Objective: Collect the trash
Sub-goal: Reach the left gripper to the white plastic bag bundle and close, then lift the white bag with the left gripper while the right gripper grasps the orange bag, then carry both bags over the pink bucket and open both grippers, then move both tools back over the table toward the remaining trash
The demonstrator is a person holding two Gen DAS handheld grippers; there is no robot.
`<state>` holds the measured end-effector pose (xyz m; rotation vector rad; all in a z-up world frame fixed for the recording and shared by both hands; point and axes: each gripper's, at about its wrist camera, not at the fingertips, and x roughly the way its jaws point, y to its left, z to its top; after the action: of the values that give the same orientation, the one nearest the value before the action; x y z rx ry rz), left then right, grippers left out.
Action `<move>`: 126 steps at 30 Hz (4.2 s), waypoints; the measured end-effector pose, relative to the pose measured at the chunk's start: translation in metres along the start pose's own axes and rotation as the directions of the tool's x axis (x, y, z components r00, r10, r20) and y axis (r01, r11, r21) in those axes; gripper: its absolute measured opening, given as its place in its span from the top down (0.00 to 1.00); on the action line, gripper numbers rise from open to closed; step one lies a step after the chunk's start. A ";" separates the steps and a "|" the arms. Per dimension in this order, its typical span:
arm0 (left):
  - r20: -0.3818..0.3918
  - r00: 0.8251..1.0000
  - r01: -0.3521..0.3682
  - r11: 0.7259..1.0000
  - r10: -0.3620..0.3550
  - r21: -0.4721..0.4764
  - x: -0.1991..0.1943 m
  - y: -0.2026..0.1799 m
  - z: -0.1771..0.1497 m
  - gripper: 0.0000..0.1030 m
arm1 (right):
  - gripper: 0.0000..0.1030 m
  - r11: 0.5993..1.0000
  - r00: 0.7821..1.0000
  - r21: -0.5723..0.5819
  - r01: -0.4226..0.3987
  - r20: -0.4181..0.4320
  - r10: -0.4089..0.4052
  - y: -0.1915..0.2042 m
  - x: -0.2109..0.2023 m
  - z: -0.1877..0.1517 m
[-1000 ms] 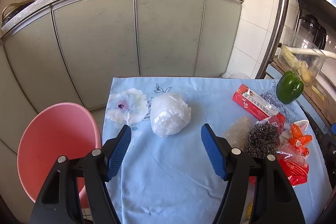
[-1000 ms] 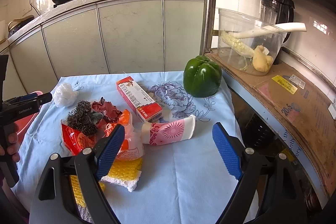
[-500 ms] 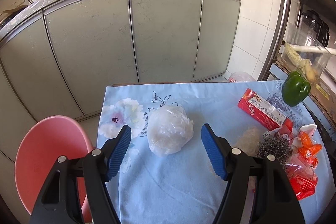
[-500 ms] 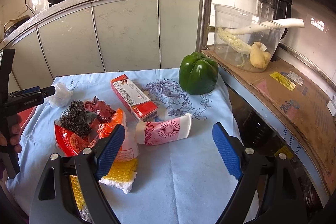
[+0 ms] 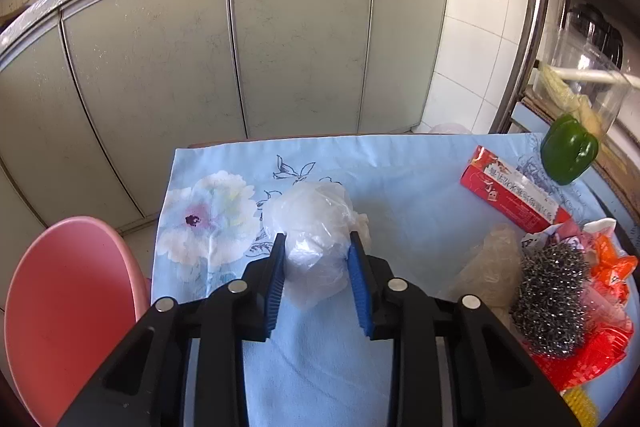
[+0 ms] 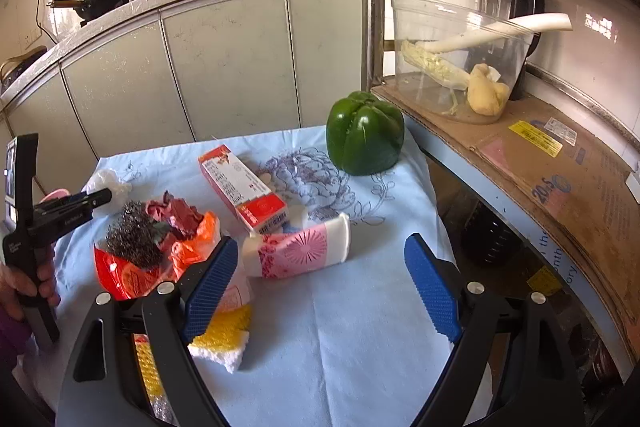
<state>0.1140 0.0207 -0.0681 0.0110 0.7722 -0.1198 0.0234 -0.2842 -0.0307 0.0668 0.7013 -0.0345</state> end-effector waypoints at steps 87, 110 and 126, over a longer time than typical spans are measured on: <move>0.044 0.989 -0.124 0.943 0.144 -0.308 -0.129 0.187 -0.095 0.75 | 0.78 0.714 0.731 -0.203 -0.670 -0.349 0.586 0.364 0.038 0.028; -0.046 0.991 -0.137 0.928 0.129 -0.348 -0.116 0.200 -0.103 0.55 | 0.54 0.758 0.758 -0.215 -0.616 -0.421 0.497 0.377 0.064 -0.003; 0.154 0.987 -0.004 0.958 0.051 -0.287 -0.178 0.140 -0.079 0.53 | 0.54 0.768 0.814 -0.271 -0.581 -0.199 0.546 0.289 -0.025 0.022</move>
<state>-0.0513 0.1820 -0.0051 -0.2601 0.6223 0.0187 0.0345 0.0026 0.0169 -0.0358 0.7652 0.6751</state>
